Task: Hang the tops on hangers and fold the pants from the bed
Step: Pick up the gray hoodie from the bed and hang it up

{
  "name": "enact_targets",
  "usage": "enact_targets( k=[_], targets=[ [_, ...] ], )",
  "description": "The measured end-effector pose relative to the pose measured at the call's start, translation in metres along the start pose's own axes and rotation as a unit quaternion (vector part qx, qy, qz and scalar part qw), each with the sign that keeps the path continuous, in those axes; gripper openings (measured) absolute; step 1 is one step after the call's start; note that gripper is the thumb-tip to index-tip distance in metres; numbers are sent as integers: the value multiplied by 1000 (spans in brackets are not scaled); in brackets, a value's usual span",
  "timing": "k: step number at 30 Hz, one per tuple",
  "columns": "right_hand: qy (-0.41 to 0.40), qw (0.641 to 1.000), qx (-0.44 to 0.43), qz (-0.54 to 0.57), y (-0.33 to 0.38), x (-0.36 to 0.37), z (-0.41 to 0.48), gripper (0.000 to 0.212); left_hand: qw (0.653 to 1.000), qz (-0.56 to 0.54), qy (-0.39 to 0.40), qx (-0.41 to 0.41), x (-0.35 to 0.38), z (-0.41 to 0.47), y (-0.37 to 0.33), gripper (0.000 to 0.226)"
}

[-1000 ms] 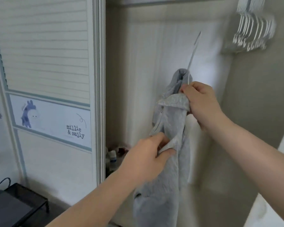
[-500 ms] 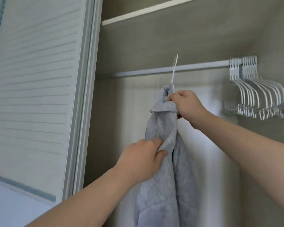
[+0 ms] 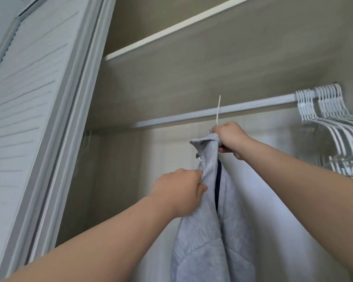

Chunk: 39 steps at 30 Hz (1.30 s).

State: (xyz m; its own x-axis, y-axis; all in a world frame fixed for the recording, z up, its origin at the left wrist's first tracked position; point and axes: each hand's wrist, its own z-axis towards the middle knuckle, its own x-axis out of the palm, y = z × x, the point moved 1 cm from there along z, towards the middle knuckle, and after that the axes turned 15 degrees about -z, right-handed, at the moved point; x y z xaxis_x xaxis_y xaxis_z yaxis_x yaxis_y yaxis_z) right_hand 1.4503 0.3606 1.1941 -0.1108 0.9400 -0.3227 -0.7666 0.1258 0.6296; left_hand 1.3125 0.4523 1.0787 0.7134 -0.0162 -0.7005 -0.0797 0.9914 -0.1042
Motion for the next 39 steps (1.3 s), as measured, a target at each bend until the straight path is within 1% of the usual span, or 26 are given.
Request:
enact_targets(
  k=[5, 9, 13, 14, 16, 18, 19, 21, 23, 25, 27, 29, 31, 35, 37, 39],
  targets=[
    [1, 1000, 12, 28, -12, 8, 17, 26, 999, 31, -14, -5, 10, 17, 3, 34],
    [36, 998, 13, 41, -23, 21, 15, 24, 999, 44, -6, -17, 23, 16, 11, 39],
    [58, 997, 1, 48, -25, 32, 9, 12, 999, 36, -7, -27, 32, 12, 19, 39],
    [59, 998, -4, 33, -24, 34, 8, 14, 999, 30, -8, -31, 33, 11, 22, 39],
    [50, 998, -28, -24, -20, 35, 6, 34, 999, 4, -10, -42, 31, 8, 27, 38],
    [7, 992, -73, -103, -15, 33, -2, 51, 998, -27, -12, -52, 27, 3, 31, 34],
    [-13, 985, -93, -146, -12, 31, -8, 56, 998, -39, -11, -56, 24, -1, 32, 33],
    [-23, 967, -113, -228, -9, 29, -22, 61, 996, -60, -3, -68, 21, -8, 34, 35],
    [-27, 945, -120, -303, -6, 25, -32, 60, 993, -78, 12, -87, 18, -18, 31, 45],
    [-65, 912, -127, -385, -2, 18, -39, 60, 990, -91, 30, -102, 18, -28, 26, 55],
    [-88, 889, -132, -429, 1, 11, -47, 61, 990, -72, 50, -109, 21, -38, 17, 66],
    [-53, 889, -137, -434, 1, 10, -57, 56, 992, -33, 63, -108, 24, -45, 11, 73],
    [-3, 897, -143, -418, 2, 13, -67, 46, 992, -10, 68, -109, 28, -48, 8, 72],
    [78, 915, -141, -369, 3, 28, -73, 32, 992, 0, 73, -102, 32, -49, 13, 51],
    [88, 923, -155, -342, 0, 39, -73, 30, 992, 1, 80, -96, 33, -49, 20, 40],
    [70, 929, -172, -319, -1, 49, -72, 33, 992, -1, 84, -97, 31, -48, 29, 32]
  ],
)
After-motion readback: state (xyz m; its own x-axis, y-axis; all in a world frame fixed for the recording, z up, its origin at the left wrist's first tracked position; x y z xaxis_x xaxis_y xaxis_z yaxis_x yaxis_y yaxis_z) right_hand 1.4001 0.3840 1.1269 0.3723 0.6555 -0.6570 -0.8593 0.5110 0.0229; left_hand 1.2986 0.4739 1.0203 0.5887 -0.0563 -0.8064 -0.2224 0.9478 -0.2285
